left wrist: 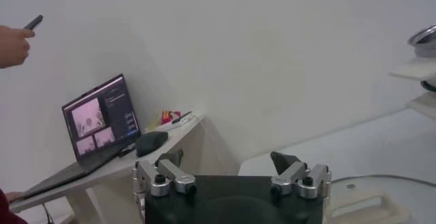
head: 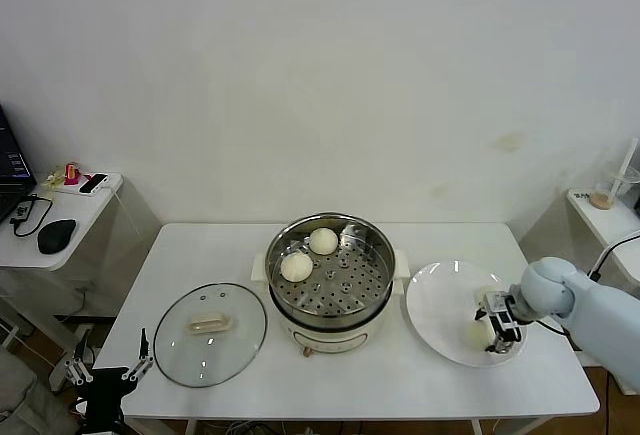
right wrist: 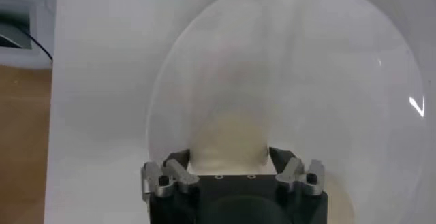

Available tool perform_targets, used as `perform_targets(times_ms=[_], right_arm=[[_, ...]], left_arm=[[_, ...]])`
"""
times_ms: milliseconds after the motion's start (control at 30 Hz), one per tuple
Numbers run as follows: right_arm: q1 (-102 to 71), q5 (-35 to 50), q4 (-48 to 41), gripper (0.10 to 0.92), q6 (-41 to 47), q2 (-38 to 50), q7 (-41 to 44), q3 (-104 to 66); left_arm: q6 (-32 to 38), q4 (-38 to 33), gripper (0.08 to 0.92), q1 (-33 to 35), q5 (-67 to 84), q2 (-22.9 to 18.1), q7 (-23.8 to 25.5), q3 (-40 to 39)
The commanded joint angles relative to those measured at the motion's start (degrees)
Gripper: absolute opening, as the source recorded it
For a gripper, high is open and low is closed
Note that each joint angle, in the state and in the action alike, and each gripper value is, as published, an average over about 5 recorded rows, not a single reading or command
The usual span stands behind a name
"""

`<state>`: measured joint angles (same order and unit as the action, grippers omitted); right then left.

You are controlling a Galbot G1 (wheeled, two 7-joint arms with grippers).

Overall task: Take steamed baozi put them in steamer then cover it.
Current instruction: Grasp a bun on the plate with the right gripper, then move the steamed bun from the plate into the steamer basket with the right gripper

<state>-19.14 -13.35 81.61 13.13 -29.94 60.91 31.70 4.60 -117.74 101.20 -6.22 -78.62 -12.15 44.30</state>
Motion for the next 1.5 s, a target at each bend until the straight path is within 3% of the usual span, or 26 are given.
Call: perform_targets(times_ms=[33,533,933,1267,1500], right_arm=[[0.8,-0.2,-0.7,0.654,0.0,-0.7,0.8,-0.7],[24.4,6.8,-0.5,0.653,-0.2,0.0,4.6,6.4],[45.4,14.5,-0.8,0.653,1.7,-10.1,4.2,18.8],[46.8,20.3,4.2,0.653,1.7,-18.9,1.3,24.5],[45.4,21.8,5.1,0.653,-6.4,-23.9,-1.0,30.8]], left_arm=[[0.0,0.0,0.823,0.0,0.0,0.0,0.0,-0.1],[0.2,-0.1,0.823,-0.3,0.0,0.4,0.0,-0.8],[0.2,0.0,0.823,-0.5,0.4,0.7,0.0,-0.5],[0.2,0.0,0.823,-0.4,0.1,-0.1,0.0,0.3],[0.3,-0.3,0.823,-0.1,0.0,-1.1,-0.1,1.3]])
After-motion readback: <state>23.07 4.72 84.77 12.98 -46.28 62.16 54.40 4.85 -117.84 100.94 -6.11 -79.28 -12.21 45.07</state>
